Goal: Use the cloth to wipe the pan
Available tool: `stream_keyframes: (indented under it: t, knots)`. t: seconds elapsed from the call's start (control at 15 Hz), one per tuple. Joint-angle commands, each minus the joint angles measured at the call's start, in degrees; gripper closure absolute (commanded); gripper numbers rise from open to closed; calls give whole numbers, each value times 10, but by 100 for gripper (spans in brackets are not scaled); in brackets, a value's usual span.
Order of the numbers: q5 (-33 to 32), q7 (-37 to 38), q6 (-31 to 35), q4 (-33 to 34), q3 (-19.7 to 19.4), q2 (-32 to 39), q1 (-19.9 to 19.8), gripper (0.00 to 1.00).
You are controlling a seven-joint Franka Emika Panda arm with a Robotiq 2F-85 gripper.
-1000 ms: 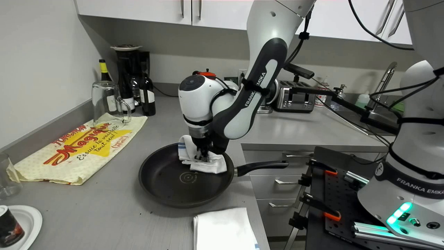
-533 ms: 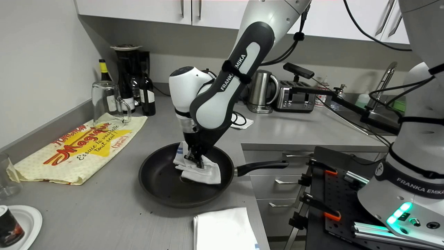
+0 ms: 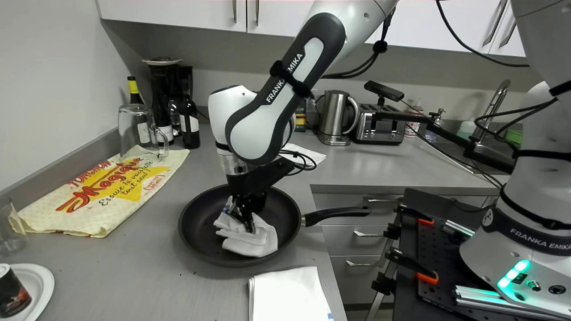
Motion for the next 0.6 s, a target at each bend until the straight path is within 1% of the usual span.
stream_keyframes:
  t: [0.0, 0.33, 0.53]
  knots:
    - [44, -22, -26, 13, 22, 4, -8, 96]
    - [91, -37, -54, 19, 44, 4, -14, 96]
    - [132, -56, -95, 32, 61, 7, -26, 96]
